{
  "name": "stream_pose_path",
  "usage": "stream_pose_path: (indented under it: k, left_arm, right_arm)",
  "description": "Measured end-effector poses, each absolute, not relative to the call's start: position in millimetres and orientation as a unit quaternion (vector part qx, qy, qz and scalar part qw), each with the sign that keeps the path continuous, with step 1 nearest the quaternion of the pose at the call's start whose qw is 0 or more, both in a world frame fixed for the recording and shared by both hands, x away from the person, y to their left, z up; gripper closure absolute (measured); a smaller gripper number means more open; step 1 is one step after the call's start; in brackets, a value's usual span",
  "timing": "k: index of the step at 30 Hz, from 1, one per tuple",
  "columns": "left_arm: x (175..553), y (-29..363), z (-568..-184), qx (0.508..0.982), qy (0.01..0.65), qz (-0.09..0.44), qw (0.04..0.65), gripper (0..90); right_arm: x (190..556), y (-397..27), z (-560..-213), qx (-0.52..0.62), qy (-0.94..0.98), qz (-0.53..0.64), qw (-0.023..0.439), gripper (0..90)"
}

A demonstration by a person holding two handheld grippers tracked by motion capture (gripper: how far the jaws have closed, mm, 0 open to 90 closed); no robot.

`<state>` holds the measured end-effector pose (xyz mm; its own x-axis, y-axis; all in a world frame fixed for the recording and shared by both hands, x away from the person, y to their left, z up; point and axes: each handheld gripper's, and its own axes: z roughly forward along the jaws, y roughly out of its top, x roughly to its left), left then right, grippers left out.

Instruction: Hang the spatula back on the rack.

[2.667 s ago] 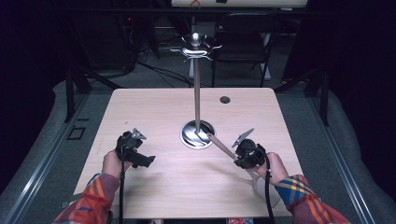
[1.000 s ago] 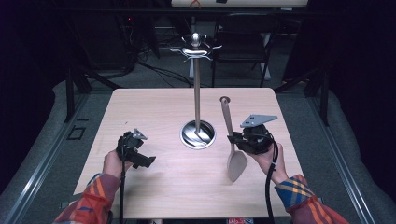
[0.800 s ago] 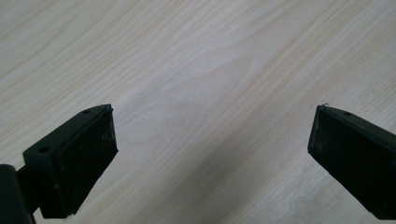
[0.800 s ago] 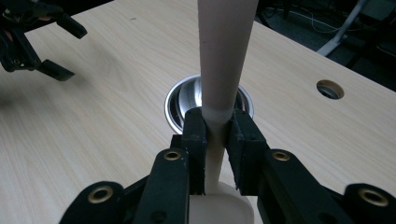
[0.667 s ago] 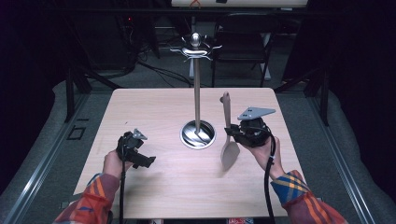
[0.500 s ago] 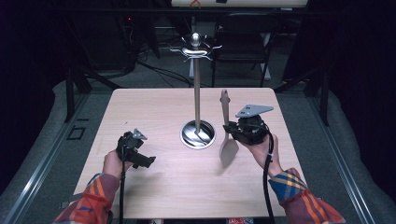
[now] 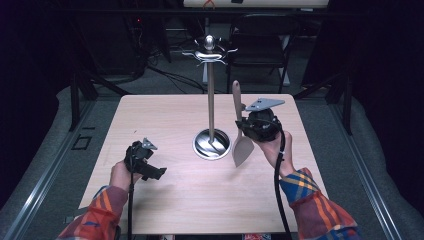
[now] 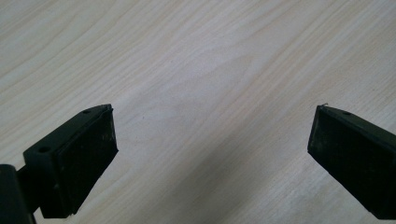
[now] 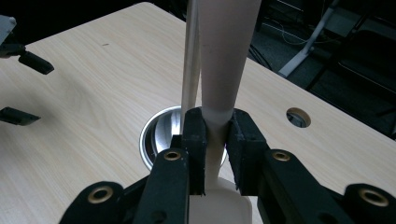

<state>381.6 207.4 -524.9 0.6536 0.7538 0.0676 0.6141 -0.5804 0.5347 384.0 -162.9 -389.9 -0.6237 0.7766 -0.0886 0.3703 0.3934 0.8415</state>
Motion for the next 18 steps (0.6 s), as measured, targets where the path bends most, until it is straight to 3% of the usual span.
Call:
stream_pose_path:
  k: [18]
  left_arm:
    - [381.5,206.9,-524.9,0.878,0.389,0.145,0.239,1.1]
  right_arm:
    - [394.5,-152.4,-356.4,0.359,0.812,0.379,0.259,77.8]
